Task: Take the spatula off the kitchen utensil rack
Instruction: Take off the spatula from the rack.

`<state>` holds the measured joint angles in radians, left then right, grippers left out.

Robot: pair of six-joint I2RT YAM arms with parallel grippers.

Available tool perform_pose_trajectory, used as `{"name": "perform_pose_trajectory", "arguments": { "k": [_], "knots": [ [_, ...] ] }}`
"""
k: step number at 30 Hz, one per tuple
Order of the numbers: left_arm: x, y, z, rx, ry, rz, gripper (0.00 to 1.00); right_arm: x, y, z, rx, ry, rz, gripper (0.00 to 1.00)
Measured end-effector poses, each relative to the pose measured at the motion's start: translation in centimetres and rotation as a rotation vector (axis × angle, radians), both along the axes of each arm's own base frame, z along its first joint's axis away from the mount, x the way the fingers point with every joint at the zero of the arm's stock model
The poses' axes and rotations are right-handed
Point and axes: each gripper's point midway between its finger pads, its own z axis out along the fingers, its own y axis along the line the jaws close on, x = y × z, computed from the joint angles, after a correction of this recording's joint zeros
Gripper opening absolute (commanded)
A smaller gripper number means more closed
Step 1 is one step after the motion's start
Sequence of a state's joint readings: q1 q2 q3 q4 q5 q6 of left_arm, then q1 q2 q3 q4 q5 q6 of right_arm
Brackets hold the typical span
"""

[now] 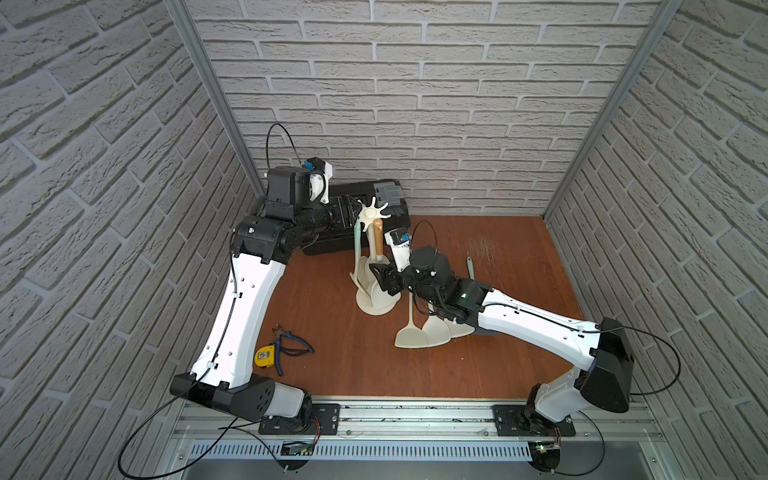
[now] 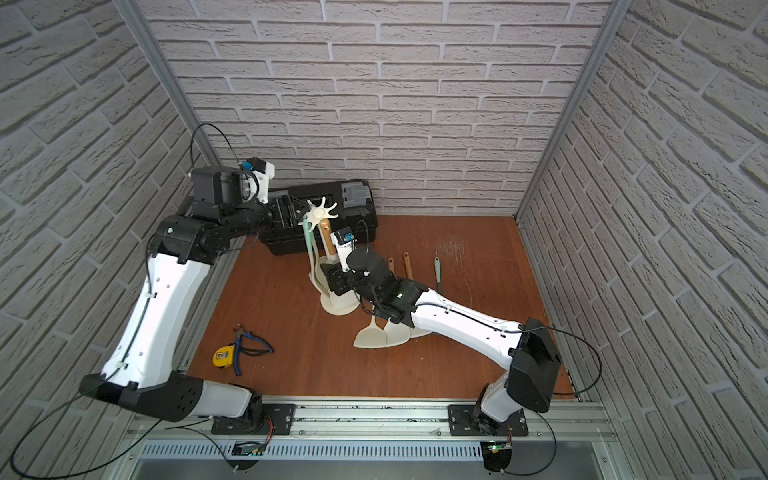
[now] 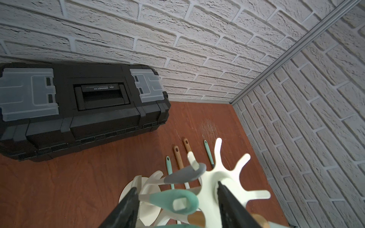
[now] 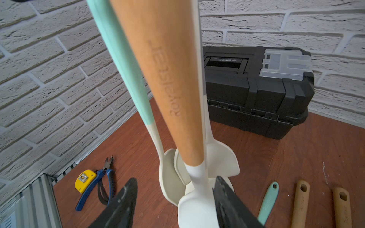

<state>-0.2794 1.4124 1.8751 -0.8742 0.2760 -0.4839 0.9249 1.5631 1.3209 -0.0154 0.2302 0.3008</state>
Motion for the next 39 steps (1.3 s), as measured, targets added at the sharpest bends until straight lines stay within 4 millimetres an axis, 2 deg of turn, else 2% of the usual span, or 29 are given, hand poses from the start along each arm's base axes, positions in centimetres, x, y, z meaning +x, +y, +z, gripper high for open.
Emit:
{"name": "perform_pose_trajectory", "arguments": {
  "k": [8,11,17,19,21,24,25,39],
  "knots": [
    [0.4,-0.4,-1.5,-0.013,0.033,-0.015,0.65,2.4,0.4,-1.0,-0.016,-0.033,-0.095,0.61],
    [0.6,-0.3,-1.6,-0.016,0.027,-0.01,0.65,2.9,0.5,-0.9,-0.015,-0.05,-0.113,0.53],
    [0.7,-0.2,-1.6,-0.021,0.01,-0.009,0.64,3.4,0.6,-0.8,-0.024,-0.079,-0.122,0.29],
    [0.7,-0.2,-1.6,-0.023,0.005,-0.009,0.64,3.4,0.6,-0.7,-0.032,-0.087,-0.121,0.27],
    [0.6,-0.2,-1.6,-0.024,0.0,-0.009,0.64,3.4,0.6,-0.6,-0.034,-0.095,-0.123,0.3],
    [0.4,-0.2,-1.6,-0.028,-0.003,-0.009,0.64,3.5,0.6,-0.3,-0.029,-0.107,-0.125,0.52],
    [0.4,-0.2,-1.6,-0.029,-0.005,-0.009,0.64,3.6,0.6,-0.2,-0.029,-0.113,-0.128,0.55],
    [-0.5,-0.2,-1.7,-0.039,-0.008,-0.019,0.64,4.1,-0.5,-0.2,-0.04,-0.132,-0.194,0.67]
  ]
}}
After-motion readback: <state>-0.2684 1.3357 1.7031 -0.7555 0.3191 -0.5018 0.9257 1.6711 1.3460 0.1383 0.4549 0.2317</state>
